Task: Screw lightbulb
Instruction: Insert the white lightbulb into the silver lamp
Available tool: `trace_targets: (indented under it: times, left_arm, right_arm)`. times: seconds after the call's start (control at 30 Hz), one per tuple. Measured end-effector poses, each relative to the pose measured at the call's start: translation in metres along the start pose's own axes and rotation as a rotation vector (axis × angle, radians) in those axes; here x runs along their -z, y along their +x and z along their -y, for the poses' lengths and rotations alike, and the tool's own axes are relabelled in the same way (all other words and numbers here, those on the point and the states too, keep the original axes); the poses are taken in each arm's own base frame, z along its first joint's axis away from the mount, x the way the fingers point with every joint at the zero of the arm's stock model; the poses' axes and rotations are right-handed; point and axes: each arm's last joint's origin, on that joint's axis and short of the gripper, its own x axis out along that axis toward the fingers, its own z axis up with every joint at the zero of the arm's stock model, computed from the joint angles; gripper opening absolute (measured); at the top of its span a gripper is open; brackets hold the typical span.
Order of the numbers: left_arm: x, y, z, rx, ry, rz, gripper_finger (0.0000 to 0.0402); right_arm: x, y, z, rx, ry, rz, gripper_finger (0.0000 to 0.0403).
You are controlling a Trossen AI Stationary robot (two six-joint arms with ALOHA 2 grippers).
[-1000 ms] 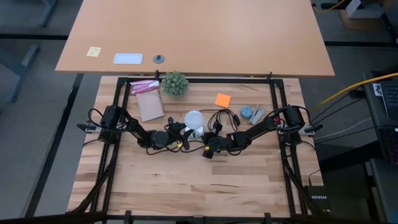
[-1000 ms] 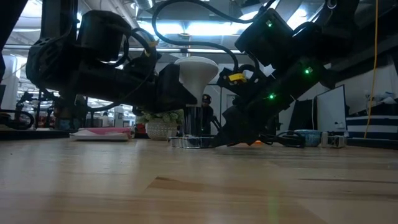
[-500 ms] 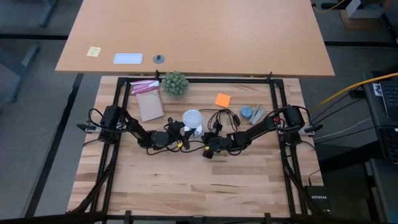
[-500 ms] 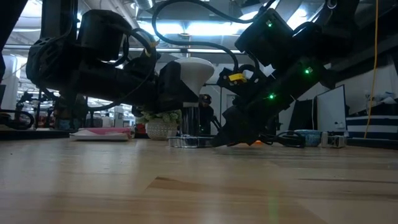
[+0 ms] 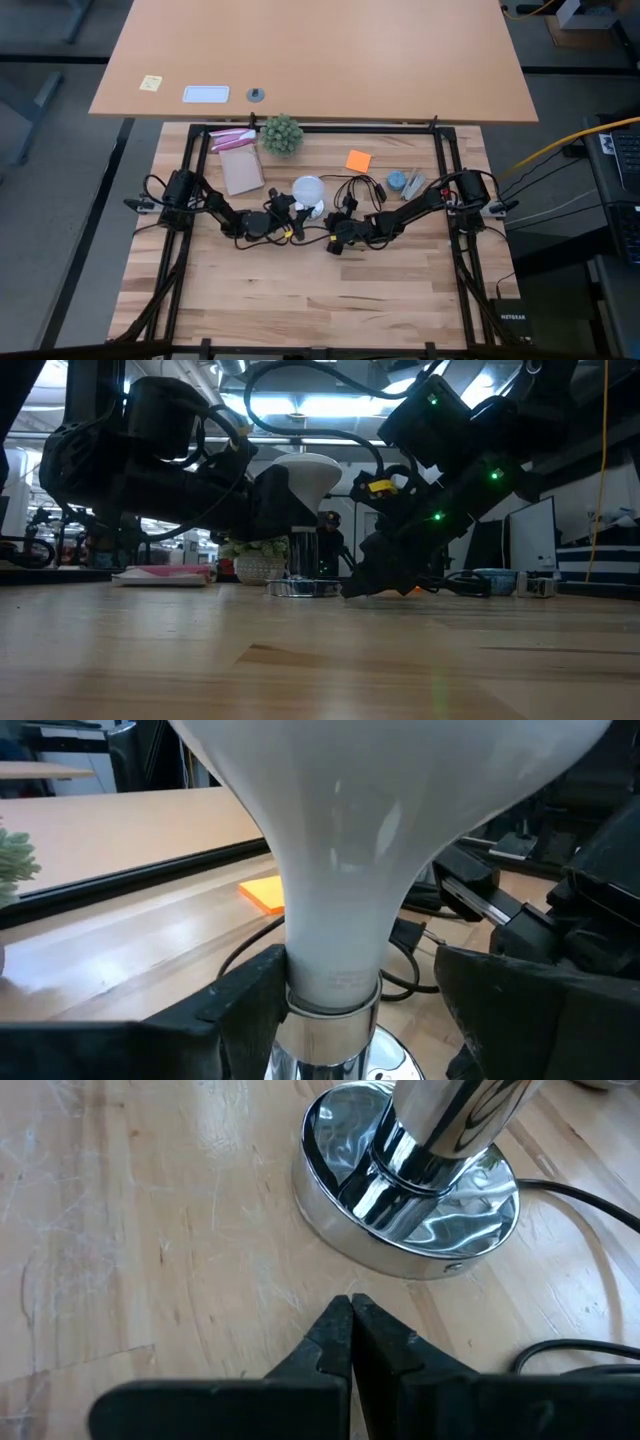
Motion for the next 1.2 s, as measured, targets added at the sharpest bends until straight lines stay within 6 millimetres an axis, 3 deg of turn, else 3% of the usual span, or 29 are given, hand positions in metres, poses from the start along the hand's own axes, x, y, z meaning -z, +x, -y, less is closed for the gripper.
trace_targets:
  times: [0.23, 0.97, 1.2]
  left_arm:
    - [0.0, 0.001, -0.001, -0.004, 0.058, -0.004, 0.0246]
    - [-0.002, -0.003, 0.003, 0.016, -0.02, 0.016, 0.0246]
    - [-0.002, -0.002, 0.004, 0.037, -0.055, 0.015, 0.0246]
  right_arm:
    - [0.0, 0.0, 0.0, 0.0, 0.0, 0.0, 0.0008]
    - [-0.013, -0.001, -0.002, -0.017, 0.008, 0.118, 0.0008]
    - [-0.015, 0.004, 0.009, 0.028, 0.033, 0.127, 0.0008]
